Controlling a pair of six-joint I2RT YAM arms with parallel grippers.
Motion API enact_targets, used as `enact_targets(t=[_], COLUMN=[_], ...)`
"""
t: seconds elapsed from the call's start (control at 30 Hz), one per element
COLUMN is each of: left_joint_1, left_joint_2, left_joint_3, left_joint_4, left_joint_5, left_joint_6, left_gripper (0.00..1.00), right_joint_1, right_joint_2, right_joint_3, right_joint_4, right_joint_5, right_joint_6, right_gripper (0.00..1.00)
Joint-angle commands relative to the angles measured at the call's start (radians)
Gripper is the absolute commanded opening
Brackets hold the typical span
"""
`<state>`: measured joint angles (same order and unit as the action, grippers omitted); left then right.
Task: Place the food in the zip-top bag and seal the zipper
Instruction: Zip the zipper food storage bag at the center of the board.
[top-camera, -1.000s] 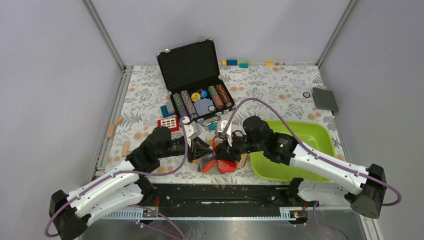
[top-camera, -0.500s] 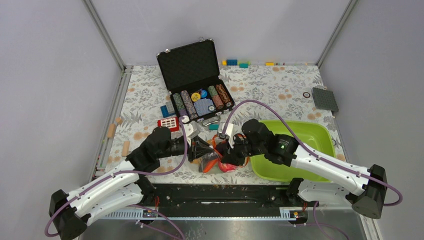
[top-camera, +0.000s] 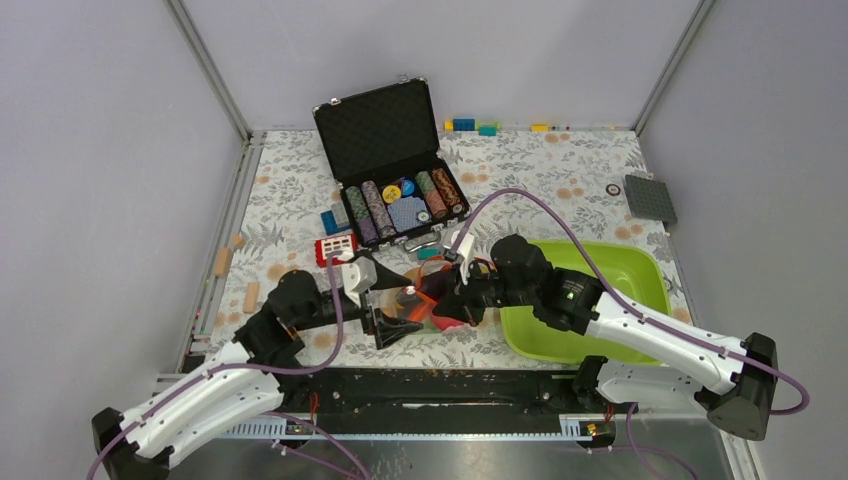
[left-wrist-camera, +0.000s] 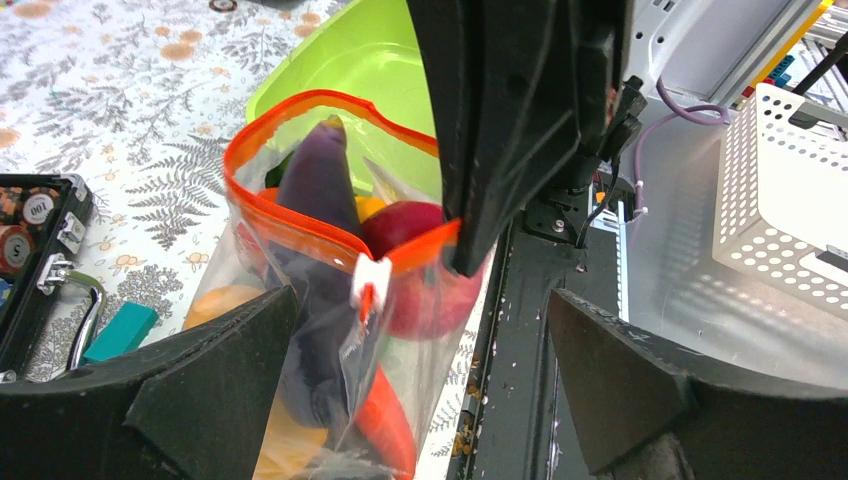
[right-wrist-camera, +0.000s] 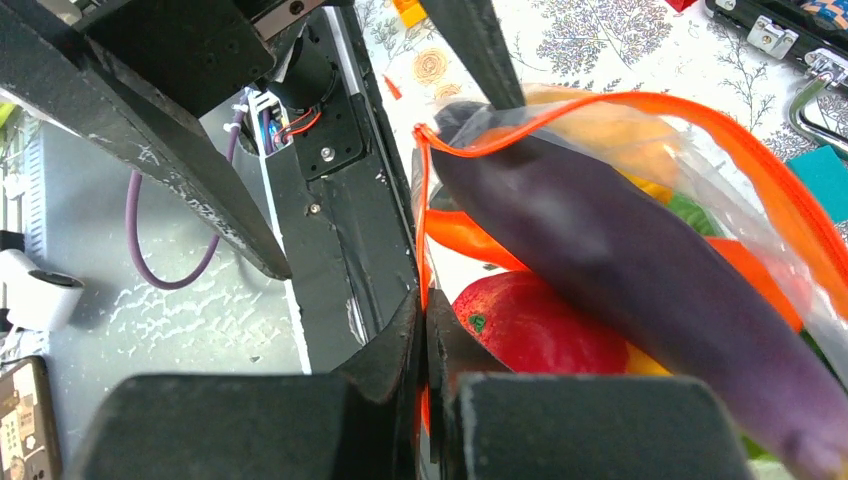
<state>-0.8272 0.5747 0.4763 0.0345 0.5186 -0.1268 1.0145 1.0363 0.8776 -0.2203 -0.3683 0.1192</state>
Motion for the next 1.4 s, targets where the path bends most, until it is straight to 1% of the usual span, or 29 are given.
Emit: enact_targets(t=[0.0,0.13,0.27,0.3,0.5,0.6,0.67,0.73,0.83,0.93,1.1,1.23,1.3,1.37], left_joint_1=[-0.004,-0.003,-0.003,-0.003,-0.003,-0.002,-0.002,-0.001,-0.002,-0.001,-0.002,-0.002,-0.002,-0.002], left_joint_2=[-0.090,-0.135,-0.099,-0.081,0.004,-0.005,-0.028,-0.045,-0.054,-0.046,0.003,0.023,0.020,0.015], left_joint_3=[-0.059,-0.087,-0.071,-0.067,-0.028,-0.034,-0.046,-0.059,-0.055,-0.051,-0.029,-0.012,-0.013,-0.014], left_joint_4=[0.073,0.094,0.104,0.115,0.140,0.151,0.163,0.167,0.143,0.121,0.098,0.101,0.110,0.123], left_joint_5=[0.007,-0.041,-0.073,-0.079,-0.108,-0.149,-0.169,-0.183,-0.165,-0.141,-0.075,-0.088,-0.095,-0.097], left_joint_6=[0.042,0.084,0.100,0.099,0.117,0.121,0.121,0.114,0.100,0.102,0.119,0.121,0.121,0.121], left_gripper=[0.99,0.99,0.98,0.96,0.80,0.77,0.68,0.57,0.48,0.42,0.35,0.33,0.28,0.21], right_joint_1=[0.006,0.006,0.006,0.006,0.006,0.006,0.006,0.006,0.006,0.006,0.006,0.006,0.004,0.006], right_joint_2=[-0.011,-0.010,-0.009,-0.006,0.004,-0.009,-0.018,-0.020,-0.011,-0.004,0.001,0.000,-0.001,-0.004], right_joint_3=[0.012,0.008,0.007,0.009,0.008,-0.001,-0.007,-0.011,-0.004,0.000,0.002,0.000,-0.002,-0.004], right_joint_4=[0.100,0.120,0.136,0.139,0.139,0.131,0.126,0.124,0.130,0.135,0.154,0.153,0.145,0.138], right_joint_5=[0.019,-0.015,-0.028,-0.037,-0.067,-0.066,-0.061,-0.056,-0.060,-0.063,-0.077,-0.086,-0.090,-0.089], right_joint_6=[0.067,0.070,0.072,0.071,0.050,0.038,0.031,0.030,0.030,0.030,0.038,0.035,0.032,0.031], right_gripper=[0.00,0.00,0.00,0.00,0.00,0.00,0.00,0.00,0.00,0.00,0.00,0.00,0.00,0.00])
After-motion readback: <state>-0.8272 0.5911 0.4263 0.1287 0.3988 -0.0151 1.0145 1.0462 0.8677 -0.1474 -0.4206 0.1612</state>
